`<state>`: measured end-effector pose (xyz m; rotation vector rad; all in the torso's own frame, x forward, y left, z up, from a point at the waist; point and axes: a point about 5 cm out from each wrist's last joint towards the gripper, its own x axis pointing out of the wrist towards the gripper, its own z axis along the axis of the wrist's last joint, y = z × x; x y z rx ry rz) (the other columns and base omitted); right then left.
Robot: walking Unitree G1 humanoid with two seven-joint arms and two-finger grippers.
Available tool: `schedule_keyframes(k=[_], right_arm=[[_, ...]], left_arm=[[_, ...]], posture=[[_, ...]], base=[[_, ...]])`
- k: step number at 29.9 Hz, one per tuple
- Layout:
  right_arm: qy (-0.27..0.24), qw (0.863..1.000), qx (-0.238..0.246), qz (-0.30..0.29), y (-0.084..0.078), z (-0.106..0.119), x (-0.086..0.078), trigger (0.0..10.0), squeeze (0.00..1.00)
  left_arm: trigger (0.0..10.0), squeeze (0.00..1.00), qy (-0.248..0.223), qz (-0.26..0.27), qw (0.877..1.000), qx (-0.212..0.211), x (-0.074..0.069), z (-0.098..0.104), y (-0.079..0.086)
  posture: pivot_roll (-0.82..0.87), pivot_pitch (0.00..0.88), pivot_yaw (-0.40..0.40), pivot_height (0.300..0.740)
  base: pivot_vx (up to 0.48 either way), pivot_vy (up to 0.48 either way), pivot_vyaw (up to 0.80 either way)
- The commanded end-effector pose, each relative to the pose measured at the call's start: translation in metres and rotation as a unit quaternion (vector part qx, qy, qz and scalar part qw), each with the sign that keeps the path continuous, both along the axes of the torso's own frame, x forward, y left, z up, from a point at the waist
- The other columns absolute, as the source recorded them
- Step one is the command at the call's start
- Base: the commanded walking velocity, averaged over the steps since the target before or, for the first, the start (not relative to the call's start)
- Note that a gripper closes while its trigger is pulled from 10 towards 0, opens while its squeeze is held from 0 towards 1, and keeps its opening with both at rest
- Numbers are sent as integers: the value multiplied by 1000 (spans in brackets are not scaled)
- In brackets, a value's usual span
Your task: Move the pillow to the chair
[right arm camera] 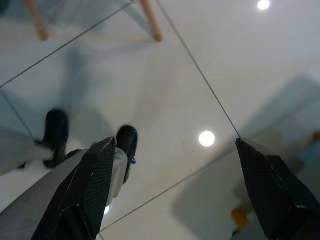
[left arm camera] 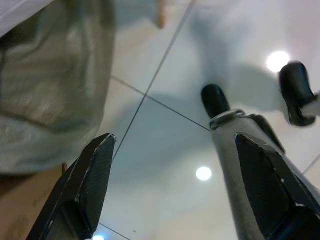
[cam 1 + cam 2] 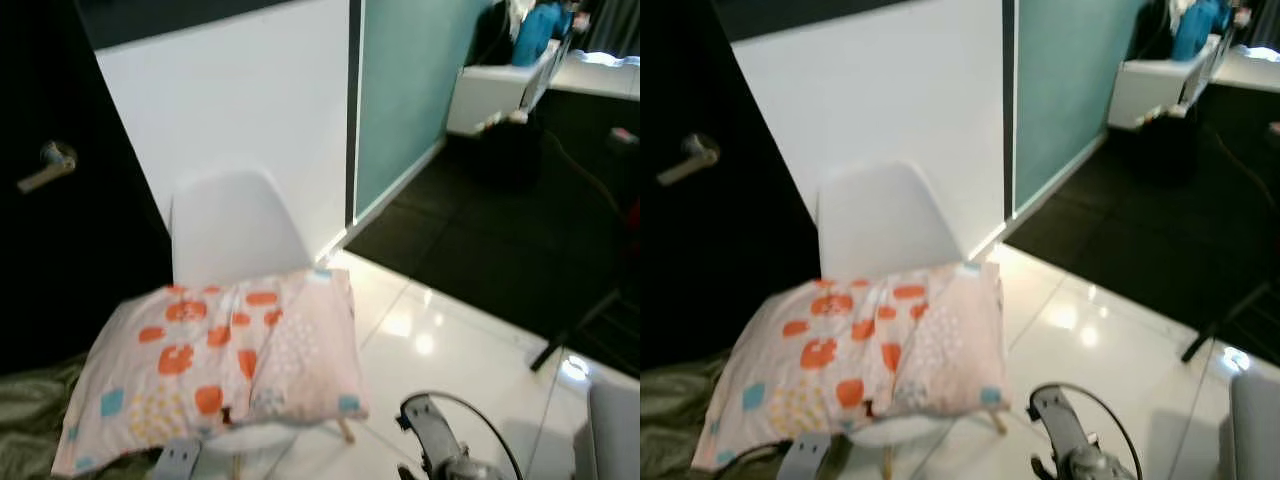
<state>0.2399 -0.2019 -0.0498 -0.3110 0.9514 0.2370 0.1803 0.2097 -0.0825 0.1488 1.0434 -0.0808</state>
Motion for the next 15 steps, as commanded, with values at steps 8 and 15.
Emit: schedule_keyframes(k=[8,15], right_arm=[[18,1000,-10,2,0,-6,-8,10000,0],[17,1000,-15,-1,-1,-6,-8,10000,0]], left_arm=[[10000,0,-1,2,1000,2,0,1,2],[10000,0,-1,3,1000,0,0,0,2]], posture=[[-205,29,43,731],[-205,30,42,731]], base=[[-367,0,-697],[-366,0,-699]])
